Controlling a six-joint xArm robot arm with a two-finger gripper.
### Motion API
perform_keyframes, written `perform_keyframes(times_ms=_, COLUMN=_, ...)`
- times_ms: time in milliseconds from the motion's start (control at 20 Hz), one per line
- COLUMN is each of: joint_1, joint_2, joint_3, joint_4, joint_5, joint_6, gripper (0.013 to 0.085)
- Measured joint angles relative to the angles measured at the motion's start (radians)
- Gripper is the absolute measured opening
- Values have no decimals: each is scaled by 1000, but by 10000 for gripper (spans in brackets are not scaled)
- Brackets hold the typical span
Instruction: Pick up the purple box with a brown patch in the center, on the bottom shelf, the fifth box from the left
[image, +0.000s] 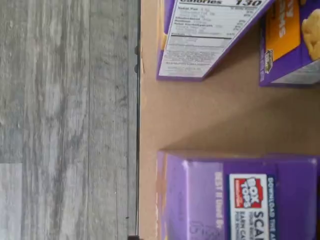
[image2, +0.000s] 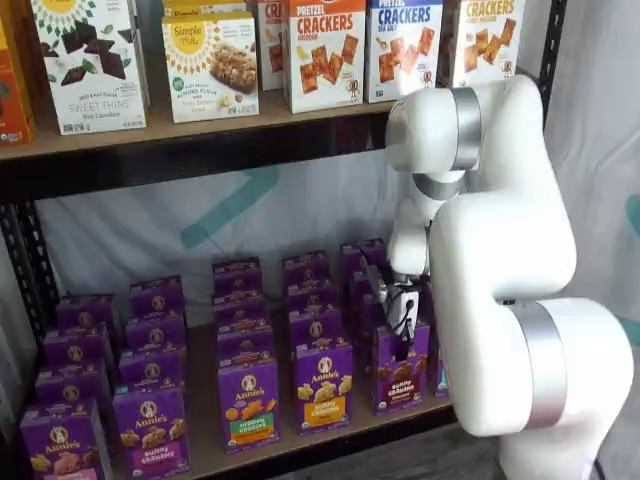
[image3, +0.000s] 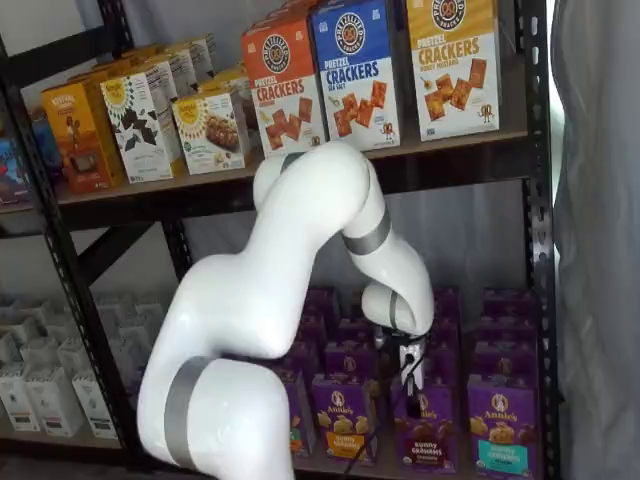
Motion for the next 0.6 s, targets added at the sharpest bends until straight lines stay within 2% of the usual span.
perform_keyframes(times_ms=50, joint_1=1, joint_2=2, joint_3=2, joint_4=-8, joint_5=-8, joint_6=8, gripper=850)
perform_keyframes(times_ms=200, joint_1=2, joint_2=5, joint_3=4, joint_4=-21, joint_5=-20, joint_6=20, gripper=770)
perform_keyframes(times_ms=250, joint_1=2, joint_2=5, joint_3=5, joint_4=-21, joint_5=-22, joint_6=20, gripper=770)
perform_keyframes(times_ms=300, joint_1=2, joint_2=5, joint_3=5, joint_4=-21, joint_5=-23, joint_6=20, gripper=730)
perform_keyframes(times_ms=450, joint_1=3, joint_2=3, joint_3=7, joint_4=-19, joint_5=-22, joint_6=20, gripper=690)
perform_keyframes(times_ms=550, joint_1=4, joint_2=0, joint_3=9, joint_4=-22, joint_5=-22, joint_6=23, gripper=610)
perform_keyframes(times_ms=600, joint_1=5, joint_2=0, joint_3=10, joint_4=-24, joint_5=-22, joint_6=25, gripper=610)
